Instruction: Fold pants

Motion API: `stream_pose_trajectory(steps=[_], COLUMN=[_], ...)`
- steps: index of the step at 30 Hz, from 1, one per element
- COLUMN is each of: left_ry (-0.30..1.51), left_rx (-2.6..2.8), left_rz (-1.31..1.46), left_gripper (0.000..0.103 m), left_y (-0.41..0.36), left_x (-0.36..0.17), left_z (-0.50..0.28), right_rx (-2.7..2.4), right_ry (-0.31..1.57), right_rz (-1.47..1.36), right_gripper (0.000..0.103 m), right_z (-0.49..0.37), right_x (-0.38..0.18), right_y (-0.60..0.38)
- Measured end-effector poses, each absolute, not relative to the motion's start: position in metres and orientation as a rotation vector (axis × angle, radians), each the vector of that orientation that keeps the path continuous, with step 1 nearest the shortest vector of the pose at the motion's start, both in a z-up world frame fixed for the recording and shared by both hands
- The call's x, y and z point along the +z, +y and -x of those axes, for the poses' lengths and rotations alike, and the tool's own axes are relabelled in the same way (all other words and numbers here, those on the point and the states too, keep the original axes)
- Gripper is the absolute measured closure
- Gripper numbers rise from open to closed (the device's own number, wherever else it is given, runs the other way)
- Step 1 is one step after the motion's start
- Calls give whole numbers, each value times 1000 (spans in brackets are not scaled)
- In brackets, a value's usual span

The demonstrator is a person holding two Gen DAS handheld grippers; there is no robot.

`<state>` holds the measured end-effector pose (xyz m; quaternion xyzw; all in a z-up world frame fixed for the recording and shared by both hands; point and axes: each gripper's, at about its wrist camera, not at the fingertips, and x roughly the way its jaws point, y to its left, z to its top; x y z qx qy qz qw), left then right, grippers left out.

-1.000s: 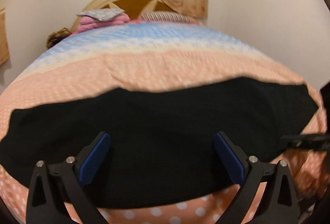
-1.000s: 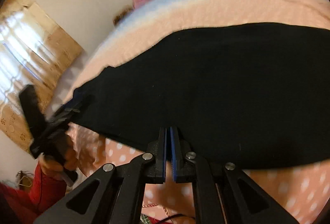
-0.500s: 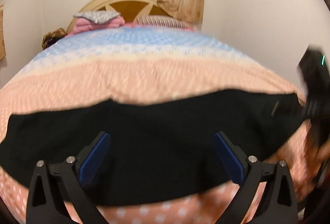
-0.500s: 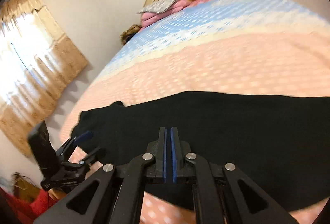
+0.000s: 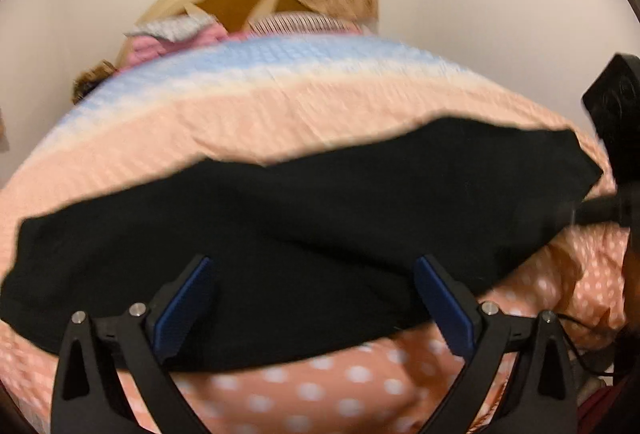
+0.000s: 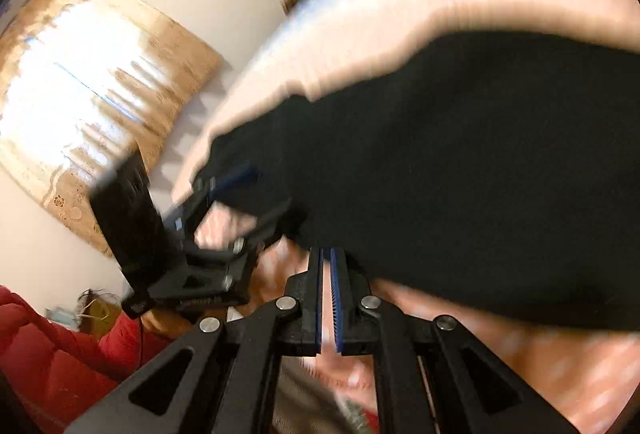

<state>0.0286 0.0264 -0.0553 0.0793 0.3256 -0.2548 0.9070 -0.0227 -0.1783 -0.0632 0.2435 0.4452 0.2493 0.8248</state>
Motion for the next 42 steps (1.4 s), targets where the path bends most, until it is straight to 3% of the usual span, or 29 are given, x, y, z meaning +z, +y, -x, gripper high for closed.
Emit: stream_pose_trajectory(steps=[4, 7, 14, 22, 26, 30, 37, 42], left_ry=[661, 735, 802, 657, 760, 710, 601, 581], left_rx=[-403, -297, -153, 107, 285, 286, 256, 185], left_rz=[-140, -167, -25, 62, -147, -251, -46, 118], left_gripper=[0, 0, 0, 1, 1, 0, 0, 0], left_y=[57, 82, 172, 211, 202, 222, 252, 247], left_x=[-54, -72, -73, -47, -82, -81, -35, -40], left_z=[-47, -59, -58, -91, -112, -115, -97, -86], right_rx=[287, 4, -51, 306, 490, 603, 641, 615], right_ry=[777, 848, 870, 794, 825, 927, 957, 988], right_rz=[-432, -314, -443, -400, -371, -298, -284, -270], right_gripper=[99, 98, 99, 99, 98, 98, 98, 97], right_z=[10, 16, 58, -15, -81, -128, -172, -188], right_x=[-28, -46, -53, -31, -32, -50, -60, -71], right_y=[-232, -270, -304, -218, -150, -88, -46, -37])
